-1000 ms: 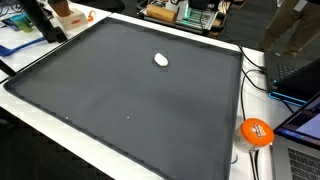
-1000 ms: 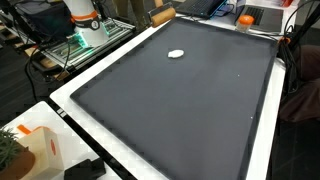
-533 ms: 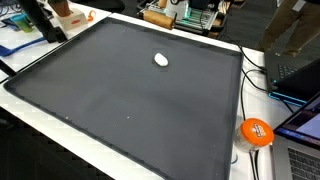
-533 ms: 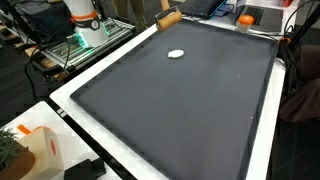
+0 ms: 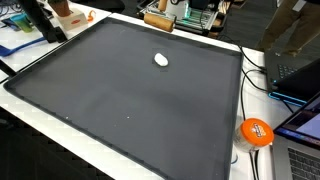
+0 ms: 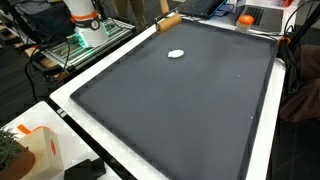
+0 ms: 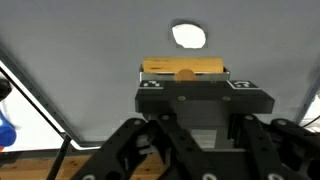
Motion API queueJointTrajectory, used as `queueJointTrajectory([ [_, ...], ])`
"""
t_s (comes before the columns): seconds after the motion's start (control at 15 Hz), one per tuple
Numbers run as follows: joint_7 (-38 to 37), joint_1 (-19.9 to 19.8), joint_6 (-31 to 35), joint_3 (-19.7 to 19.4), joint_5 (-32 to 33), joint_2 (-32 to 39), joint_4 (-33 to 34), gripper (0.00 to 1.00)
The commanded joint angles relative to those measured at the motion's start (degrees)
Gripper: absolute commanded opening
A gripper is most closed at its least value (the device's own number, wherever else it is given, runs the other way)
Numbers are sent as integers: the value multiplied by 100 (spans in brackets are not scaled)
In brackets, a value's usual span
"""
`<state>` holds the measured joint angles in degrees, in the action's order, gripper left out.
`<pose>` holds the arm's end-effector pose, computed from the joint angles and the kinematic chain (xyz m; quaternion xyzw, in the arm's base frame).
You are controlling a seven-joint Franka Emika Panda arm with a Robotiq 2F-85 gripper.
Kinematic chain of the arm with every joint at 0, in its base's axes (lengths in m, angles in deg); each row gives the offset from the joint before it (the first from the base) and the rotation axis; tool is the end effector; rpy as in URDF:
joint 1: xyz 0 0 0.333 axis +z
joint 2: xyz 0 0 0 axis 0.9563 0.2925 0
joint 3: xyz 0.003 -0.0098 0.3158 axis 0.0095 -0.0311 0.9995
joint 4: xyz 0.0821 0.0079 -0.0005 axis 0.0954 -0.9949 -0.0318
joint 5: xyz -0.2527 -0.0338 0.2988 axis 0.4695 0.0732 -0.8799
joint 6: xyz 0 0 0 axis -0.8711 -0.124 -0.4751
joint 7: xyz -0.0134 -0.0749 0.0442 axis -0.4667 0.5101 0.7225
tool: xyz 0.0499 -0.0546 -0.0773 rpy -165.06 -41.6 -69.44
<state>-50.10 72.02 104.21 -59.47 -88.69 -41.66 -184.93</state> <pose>0.3510 0.1133 0.4543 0.9762 -0.0678 0.2044 0.0274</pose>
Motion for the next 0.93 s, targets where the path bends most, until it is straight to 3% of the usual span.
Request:
queueJointTrajectory([
  [0.0, -82, 66, 193, -88, 84, 247, 69, 22],
  [0.67, -161, -5, 728, -92, 154, 990, 457, 22],
  [0.87, -133, -26, 502, -88, 298, 1244, 695, 22],
])
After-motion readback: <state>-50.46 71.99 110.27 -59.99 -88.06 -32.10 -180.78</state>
